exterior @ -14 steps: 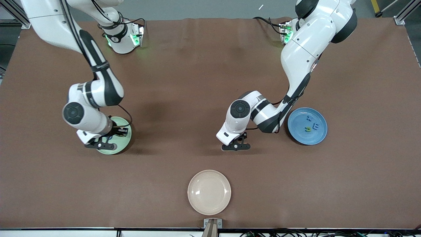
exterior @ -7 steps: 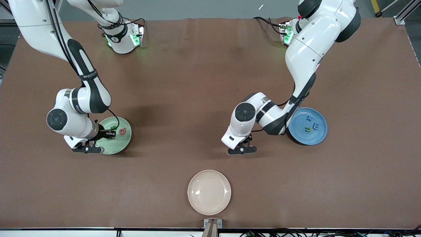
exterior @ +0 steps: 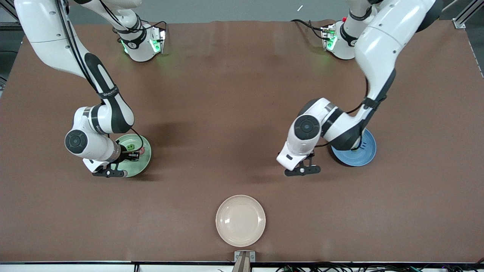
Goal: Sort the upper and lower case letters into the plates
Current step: 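Place the N on the green plate while the left gripper carries the p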
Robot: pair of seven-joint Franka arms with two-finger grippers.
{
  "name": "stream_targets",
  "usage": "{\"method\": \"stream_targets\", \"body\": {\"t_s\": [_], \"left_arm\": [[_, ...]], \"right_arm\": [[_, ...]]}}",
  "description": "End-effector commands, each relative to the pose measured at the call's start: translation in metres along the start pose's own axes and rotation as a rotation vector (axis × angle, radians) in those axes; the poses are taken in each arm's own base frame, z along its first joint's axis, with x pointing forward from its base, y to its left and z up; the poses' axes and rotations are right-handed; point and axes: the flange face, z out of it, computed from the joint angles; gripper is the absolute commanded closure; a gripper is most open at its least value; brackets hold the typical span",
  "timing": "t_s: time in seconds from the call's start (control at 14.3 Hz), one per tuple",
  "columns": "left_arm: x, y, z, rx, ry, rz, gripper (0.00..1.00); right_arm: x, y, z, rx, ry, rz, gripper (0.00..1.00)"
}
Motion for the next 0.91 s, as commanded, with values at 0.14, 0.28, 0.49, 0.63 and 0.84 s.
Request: {"method": "stream_targets", "body": {"t_s": [0.14,0.28,0.49,0.63,0.84], "left_arm": [[-0.036,-0.105,-0.015,-0.013,-0.068,0.068,0.89],[-0.045,-0.145,-0.008,-0.016,-0.071,0.093,0.89],[-0.057,-0.189,0.020,0.034,-0.056,0.124,0.89],[-0.062,-0.204,0.035,0.032,-0.022,0.148,0.89],[-0.066,-0.208,0.048,0.015,0.007,0.176,0.87]], "right_arm": [[0.001,-0.003,0.000,0.013,-0.001,0.015,0.00],[0.005,-0.003,-0.007,0.013,0.002,0.015,0.00],[0.011,-0.005,-0.033,0.011,0.002,0.004,0.00],[0.014,-0.004,-0.065,0.003,-0.049,0.007,0.00],[0.013,0.005,-0.122,-0.021,-0.105,0.001,0.00]]}}
